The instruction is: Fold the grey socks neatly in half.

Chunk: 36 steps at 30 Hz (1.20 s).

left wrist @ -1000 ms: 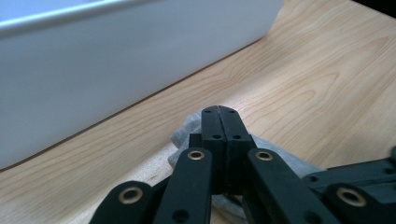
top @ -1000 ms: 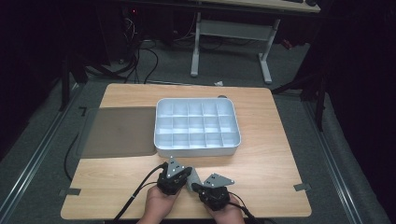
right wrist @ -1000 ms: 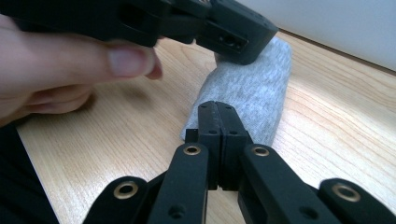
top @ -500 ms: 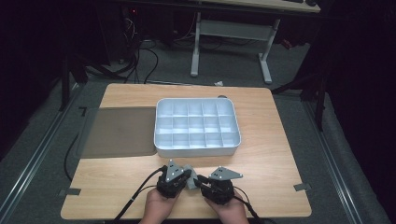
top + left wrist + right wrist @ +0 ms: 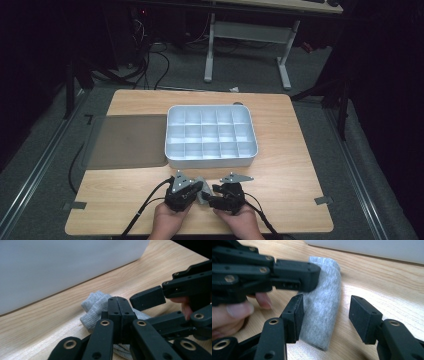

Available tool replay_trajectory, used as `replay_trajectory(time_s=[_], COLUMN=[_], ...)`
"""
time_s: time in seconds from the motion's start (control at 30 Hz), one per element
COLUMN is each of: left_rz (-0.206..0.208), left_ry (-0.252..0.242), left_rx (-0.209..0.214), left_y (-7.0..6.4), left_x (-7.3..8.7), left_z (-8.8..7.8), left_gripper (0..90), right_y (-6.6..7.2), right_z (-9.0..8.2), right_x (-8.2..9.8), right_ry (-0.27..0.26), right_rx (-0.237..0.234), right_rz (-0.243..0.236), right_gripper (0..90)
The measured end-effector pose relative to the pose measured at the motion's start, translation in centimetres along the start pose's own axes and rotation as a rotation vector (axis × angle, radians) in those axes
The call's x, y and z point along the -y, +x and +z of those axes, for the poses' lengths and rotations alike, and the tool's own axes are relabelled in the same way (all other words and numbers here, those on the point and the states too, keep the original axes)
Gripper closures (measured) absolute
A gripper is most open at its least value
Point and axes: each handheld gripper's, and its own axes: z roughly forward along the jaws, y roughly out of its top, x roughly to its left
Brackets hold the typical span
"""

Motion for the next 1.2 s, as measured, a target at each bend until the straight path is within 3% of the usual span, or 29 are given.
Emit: replay_trajectory(time_s=[0.1, 0.33, 0.53, 0.77, 0.87, 0.93, 1.07, 1.2], left_rz=[-0.018, -0.006, -0.034, -0.027, -0.021, -0.015, 0.010, -0.006], left_ry=[-0.025, 0.013, 0.036, 0.020, 0.015, -0.007, -0.039, -0.047], left_rx=[-0.026, -0.044, -0.025, -0.018, -0.025, -0.038, -0.110, -0.162], left_y=[0.7, 1.1, 1.9, 1.9, 2.1, 2.3, 3.0, 3.7], left_x=[-0.2, -0.1, 0.3, 0.5, 0.2, 0.1, 0.5, 1.4], left_z=[-0.5, -0.3, -0.6, -1.0, -1.6, -2.5, -4.4, -5.4], left_gripper=[87.9, 87.4, 87.7, 87.0, 80.2, 72.6, 64.8, 60.4], right_y=[0.1, 0.2, 0.5, 0.5, 0.6, 0.6, 0.7, 0.7], right_z=[0.1, 0.4, 0.7, 0.7, 0.6, 0.5, 0.3, 0.1], right_x=[0.1, 0.1, 0.1, 0.0, 0.0, -0.1, -0.1, -0.1], right_ry=[0.004, 0.015, 0.018, 0.027, 0.021, 0.016, 0.013, 0.013], right_rx=[-0.008, -0.043, -0.064, -0.100, -0.103, -0.103, -0.097, -0.088], right_rz=[-0.002, 0.005, -0.016, -0.032, -0.051, -0.067, -0.085, -0.095], right_gripper=[48.7, 53.6, 55.8, 66.5, 69.7, 70.3, 70.5, 70.5])
